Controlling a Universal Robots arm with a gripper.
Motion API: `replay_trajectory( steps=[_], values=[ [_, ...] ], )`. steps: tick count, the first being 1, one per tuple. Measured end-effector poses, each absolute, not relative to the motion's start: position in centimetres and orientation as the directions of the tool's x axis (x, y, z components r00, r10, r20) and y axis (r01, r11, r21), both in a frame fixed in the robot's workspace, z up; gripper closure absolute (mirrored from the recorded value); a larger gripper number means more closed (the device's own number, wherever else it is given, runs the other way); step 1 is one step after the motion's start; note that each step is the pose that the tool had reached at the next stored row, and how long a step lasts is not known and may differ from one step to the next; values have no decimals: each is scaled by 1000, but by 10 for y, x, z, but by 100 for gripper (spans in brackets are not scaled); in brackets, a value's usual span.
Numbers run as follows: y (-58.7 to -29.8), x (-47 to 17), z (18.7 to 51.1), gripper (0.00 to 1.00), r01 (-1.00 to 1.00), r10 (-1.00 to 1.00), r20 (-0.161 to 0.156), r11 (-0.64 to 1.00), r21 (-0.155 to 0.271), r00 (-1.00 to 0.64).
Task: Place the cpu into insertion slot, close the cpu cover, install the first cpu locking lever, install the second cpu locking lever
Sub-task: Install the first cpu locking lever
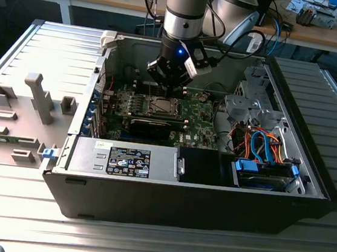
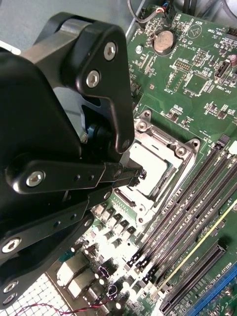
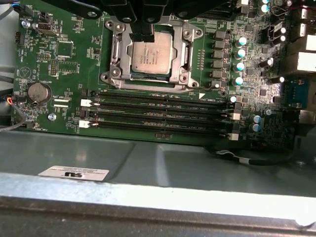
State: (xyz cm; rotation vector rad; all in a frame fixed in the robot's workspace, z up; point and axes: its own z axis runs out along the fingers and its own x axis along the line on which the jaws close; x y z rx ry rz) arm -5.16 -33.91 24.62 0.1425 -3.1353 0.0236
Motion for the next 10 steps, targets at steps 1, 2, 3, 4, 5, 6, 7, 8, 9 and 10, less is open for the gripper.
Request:
replay_trajectory(
  steps=[1, 2, 3, 4, 5, 6, 7, 8, 9, 10],
  values=[
    [-339, -52, 246, 89, -91, -91, 4, 996, -15, -996],
    [-339, -52, 246, 89, -91, -91, 4, 996, -15, -996],
    [-339, -52, 246, 89, -91, -91, 4, 996, -15, -996],
    [-339, -52, 246, 89, -91, -91, 4, 996, -15, -996],
    [-339, -52, 247, 89, -91, -91, 4, 996, -15, -996],
    [-339, -52, 247, 89, -91, -91, 4, 996, -15, -996],
    [-339, -52, 247, 89, -91, -91, 4, 996, -15, -996],
    [-339, -52, 247, 89, -91, -91, 4, 996, -15, -996],
    [-339, -52, 247, 89, -91, -91, 4, 996, -15, -996],
    [-339, -52, 251, 89, -91, -91, 4, 996, -15, -996]
  ],
)
